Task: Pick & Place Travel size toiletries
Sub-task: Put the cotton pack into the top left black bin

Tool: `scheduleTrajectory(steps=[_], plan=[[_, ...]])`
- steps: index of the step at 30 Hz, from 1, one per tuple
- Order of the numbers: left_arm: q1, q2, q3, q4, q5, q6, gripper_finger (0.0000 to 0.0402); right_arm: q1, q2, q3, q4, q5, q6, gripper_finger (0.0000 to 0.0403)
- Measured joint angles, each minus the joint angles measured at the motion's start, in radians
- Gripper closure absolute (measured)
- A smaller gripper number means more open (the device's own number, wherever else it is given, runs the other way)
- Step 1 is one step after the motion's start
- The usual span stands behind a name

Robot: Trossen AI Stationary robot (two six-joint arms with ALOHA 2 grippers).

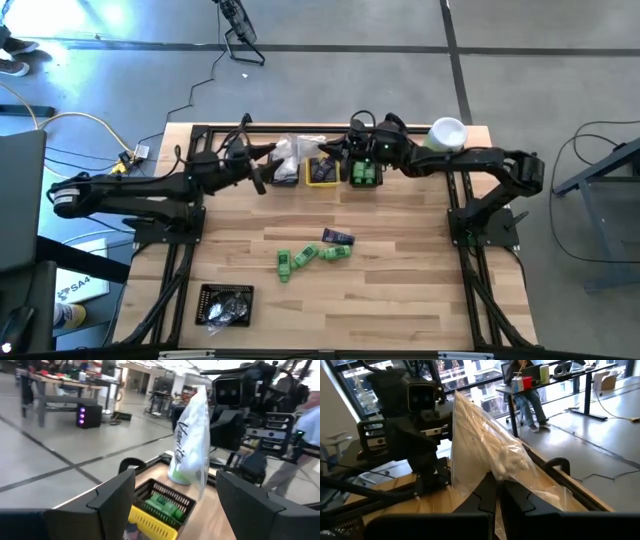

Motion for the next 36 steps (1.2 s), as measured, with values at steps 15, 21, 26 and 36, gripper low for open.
scheduleTrajectory(steps=[15, 21, 26, 36], plan=[[0.125, 0.284, 0.106, 0.122, 0.193, -0.020, 0.0133, -0.034, 0.000, 0.000, -0.001, 0.061, 0.002, 0.0400], [0.131, 0.360, 0.193, 0.101, 0.191, 0.062, 0.0133, -0.026, 0.000, 0.000, 0.000, 0.068, -0.013, 0.0400], [0.129, 0.394, 0.235, 0.075, 0.245, 0.066, 0.0133, -0.026, 0.000, 0.000, -0.001, 0.066, -0.014, 0.0400], [0.129, 0.413, 0.261, 0.039, 0.244, 0.066, 0.0133, -0.026, 0.000, 0.000, -0.001, 0.069, -0.017, 0.0400]])
